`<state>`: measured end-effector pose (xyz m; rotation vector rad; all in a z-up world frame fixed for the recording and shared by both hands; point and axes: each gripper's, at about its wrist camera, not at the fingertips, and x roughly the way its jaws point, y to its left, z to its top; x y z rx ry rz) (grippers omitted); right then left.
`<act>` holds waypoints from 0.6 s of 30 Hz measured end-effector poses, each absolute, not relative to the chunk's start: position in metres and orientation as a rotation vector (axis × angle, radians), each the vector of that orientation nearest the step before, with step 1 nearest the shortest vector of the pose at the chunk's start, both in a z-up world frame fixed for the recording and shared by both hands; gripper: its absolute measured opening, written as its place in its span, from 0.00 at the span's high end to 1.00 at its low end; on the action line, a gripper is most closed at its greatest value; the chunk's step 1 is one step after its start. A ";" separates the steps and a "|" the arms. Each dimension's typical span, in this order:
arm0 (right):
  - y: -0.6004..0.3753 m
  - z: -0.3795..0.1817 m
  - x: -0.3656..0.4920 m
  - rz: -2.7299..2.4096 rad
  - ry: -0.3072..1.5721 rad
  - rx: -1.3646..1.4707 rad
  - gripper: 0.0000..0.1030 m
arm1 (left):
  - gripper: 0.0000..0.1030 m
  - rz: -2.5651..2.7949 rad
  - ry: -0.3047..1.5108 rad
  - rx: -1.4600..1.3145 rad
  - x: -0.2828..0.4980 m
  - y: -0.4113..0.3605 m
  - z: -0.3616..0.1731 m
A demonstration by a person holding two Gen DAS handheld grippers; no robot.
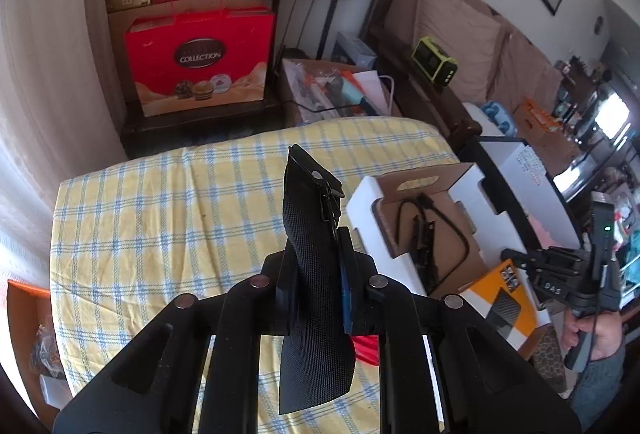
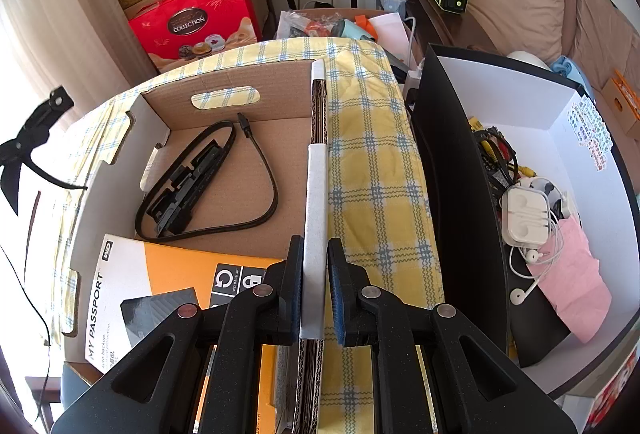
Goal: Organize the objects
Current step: 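Lift the strap and lower it into the tray with the left gripper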
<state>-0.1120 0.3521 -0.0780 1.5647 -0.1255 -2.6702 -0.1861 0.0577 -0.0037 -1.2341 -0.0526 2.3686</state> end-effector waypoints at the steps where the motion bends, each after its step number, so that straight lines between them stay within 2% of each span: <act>1: 0.352 -0.078 -0.112 -2.670 -0.125 1.565 0.89 | 0.86 2.357 -0.053 -1.222 -0.185 0.063 0.001; 10: 0.352 -0.078 -0.113 -2.668 -0.132 1.565 0.89 | 0.86 2.280 -0.016 -1.127 -0.176 0.114 0.028; 18: 0.351 -0.078 -0.112 -2.664 -0.131 1.565 0.89 | 0.86 2.183 0.117 -1.106 -0.174 0.171 0.015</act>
